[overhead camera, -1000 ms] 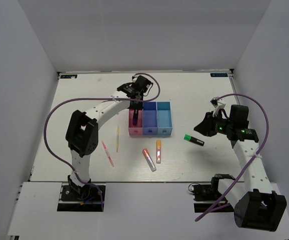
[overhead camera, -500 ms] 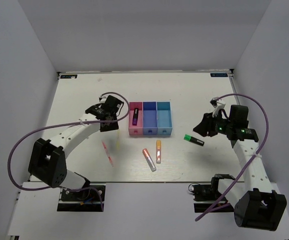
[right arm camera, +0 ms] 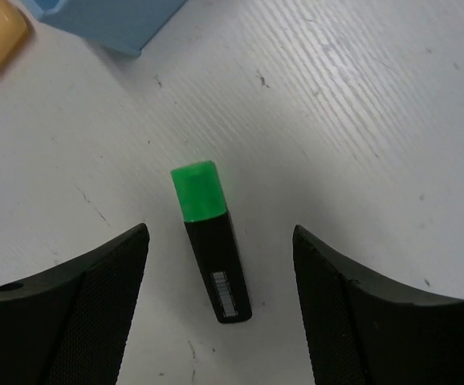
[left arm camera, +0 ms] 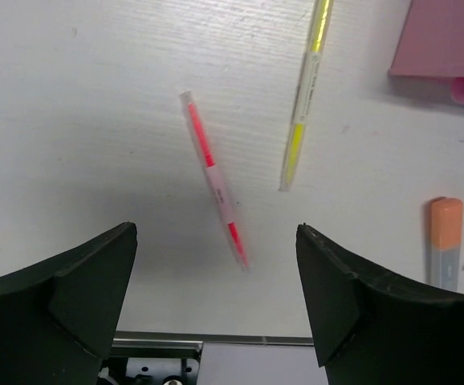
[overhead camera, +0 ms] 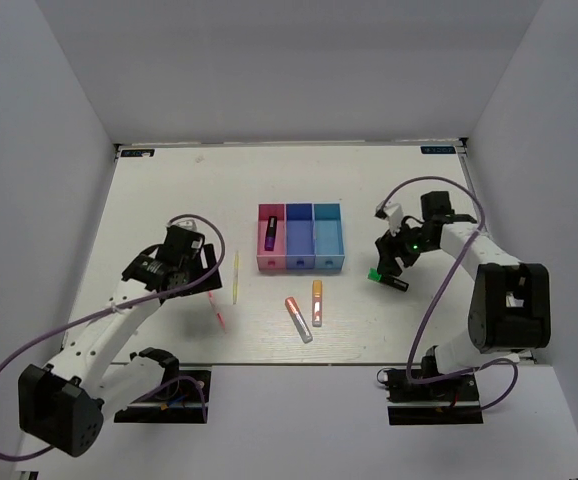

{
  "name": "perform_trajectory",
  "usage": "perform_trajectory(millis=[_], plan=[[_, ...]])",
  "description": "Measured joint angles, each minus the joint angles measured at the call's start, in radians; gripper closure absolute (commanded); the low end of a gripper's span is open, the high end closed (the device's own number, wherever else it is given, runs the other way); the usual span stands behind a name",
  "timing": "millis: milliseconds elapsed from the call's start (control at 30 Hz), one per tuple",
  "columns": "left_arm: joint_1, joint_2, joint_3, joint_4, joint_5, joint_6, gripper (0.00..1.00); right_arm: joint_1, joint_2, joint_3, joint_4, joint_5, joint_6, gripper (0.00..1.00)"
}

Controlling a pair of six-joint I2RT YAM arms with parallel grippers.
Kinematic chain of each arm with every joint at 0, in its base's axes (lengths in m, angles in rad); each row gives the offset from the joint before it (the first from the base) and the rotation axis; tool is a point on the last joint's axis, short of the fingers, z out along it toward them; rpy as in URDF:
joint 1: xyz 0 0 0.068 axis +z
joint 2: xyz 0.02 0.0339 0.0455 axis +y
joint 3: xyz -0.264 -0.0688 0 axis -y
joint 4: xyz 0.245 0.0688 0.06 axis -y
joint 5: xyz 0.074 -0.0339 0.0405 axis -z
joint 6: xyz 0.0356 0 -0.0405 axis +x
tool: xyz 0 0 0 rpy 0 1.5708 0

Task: Sort the stationery into containers
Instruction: Pick up the stationery from the center of the board, then place the stationery in the storage box.

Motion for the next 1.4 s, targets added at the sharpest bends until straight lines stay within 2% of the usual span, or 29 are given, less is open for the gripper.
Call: perform_trajectory(millis=[267,367,400,467,533,633,667,800,900,1000,1067,1133,1233,1400], plan=[[0.062,-0.069,-0.073,-0.015,0.028,0.040,0.08,0.122,0.042,-0.094,0.055,0.126,-0.126,0.27],[0.082,-0.087,-0.084,-0.013,0.052,0.046,0.08,0.144,0.041,-0.120,0.083,0.171,-0.164,0.33],[0.088,-0.089,-0.085,-0.013,0.059,0.047,0.08,0.150,0.038,-0.126,0.098,0.186,-0.175,0.41],[0.096,-0.089,-0.085,-0.010,0.068,0.047,0.08,0.166,0.029,-0.145,0.144,0.216,-0.188,0.50],[0.098,-0.093,-0.085,-0.006,0.070,0.048,0.08,0.179,0.014,-0.163,0.158,0.222,-0.196,0.65],[0.098,-0.105,-0.086,-0.006,0.071,0.048,0.08,0.200,-0.010,-0.188,0.186,0.250,-0.212,0.82],[0.098,-0.108,-0.087,-0.005,0.071,0.048,0.08,0.204,-0.014,-0.190,0.187,0.254,-0.218,1.00],[0.098,-0.117,-0.091,0.000,0.074,0.048,0.08,0.217,-0.021,-0.175,0.151,0.272,-0.231,1.00],[0.099,-0.117,-0.094,0.000,0.077,0.048,0.09,0.222,-0.022,-0.106,-0.027,0.266,-0.225,1.00],[0.101,-0.116,-0.099,0.000,0.078,0.047,0.12,0.245,-0.025,0.095,-0.226,0.214,-0.190,1.00],[0.105,-0.113,-0.100,0.000,0.080,0.045,0.12,0.274,-0.024,0.270,-0.296,0.153,-0.143,1.00],[0.110,-0.103,-0.100,0.000,0.086,0.040,0.13,0.317,-0.013,0.414,-0.318,0.098,-0.069,1.00],[0.125,-0.082,-0.102,0.000,0.097,0.035,0.13,0.408,0.073,0.589,-0.310,0.018,0.130,1.00],[0.161,-0.068,-0.116,-0.002,0.113,0.029,0.13,0.536,0.301,0.740,-0.192,0.024,0.543,1.00]])
